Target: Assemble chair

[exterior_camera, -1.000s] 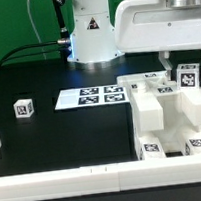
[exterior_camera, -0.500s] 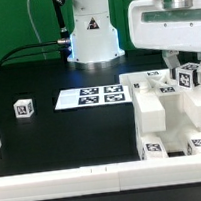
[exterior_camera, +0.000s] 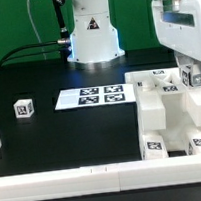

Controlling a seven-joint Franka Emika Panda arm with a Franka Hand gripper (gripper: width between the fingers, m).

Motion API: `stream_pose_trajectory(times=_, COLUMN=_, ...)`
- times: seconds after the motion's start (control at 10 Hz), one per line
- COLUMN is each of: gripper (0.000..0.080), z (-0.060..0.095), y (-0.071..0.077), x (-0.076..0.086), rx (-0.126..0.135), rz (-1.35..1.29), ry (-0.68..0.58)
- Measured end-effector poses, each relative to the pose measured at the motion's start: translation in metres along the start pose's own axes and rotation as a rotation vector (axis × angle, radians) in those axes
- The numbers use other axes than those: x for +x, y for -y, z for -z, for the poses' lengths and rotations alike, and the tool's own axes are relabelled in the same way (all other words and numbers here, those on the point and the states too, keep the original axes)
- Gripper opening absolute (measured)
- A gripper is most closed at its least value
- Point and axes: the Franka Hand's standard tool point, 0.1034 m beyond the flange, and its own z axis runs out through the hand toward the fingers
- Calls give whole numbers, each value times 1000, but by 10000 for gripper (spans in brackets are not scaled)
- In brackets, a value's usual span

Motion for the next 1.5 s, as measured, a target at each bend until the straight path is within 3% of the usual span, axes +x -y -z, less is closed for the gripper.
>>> stream_pose_trajectory(times=0.2, gripper=274, z=0, y=0, x=0, rx=0, rz=-5, ry=1)
stream_pose_trajectory(times=0.3, gripper=487, z=0, y=0, x=0, rx=0, rz=-3, ry=1)
stream_pose_trajectory(times=0.4, gripper=487, z=0, y=0, x=0, rx=-6, rz=68, ry=-1)
stream_pose_trajectory(times=0.5, gripper=614, z=3, y=-1, x=-4, rx=-26, rz=187, ry=3)
stream_pose_trajectory(times=0.6, gripper=639, z=5, y=0, x=-7, rx=-40, rz=286, ry=7)
stream_pose_trajectory(times=0.8, gripper=648, z=7, y=1, x=-6, rx=-36, rz=607, ry=10)
stream_pose_trajectory(times=1.1, gripper=648, z=7, y=3, x=-2, rx=-35, rz=874, ry=1)
stream_pose_trajectory(times=1.3, gripper=648, z=8, y=12, x=-2, rx=9, rz=1246, ry=-44)
stream_pose_trajectory(times=1.5, gripper=648, z=4, y=6, x=-3, rx=19, rz=1344, ry=-69)
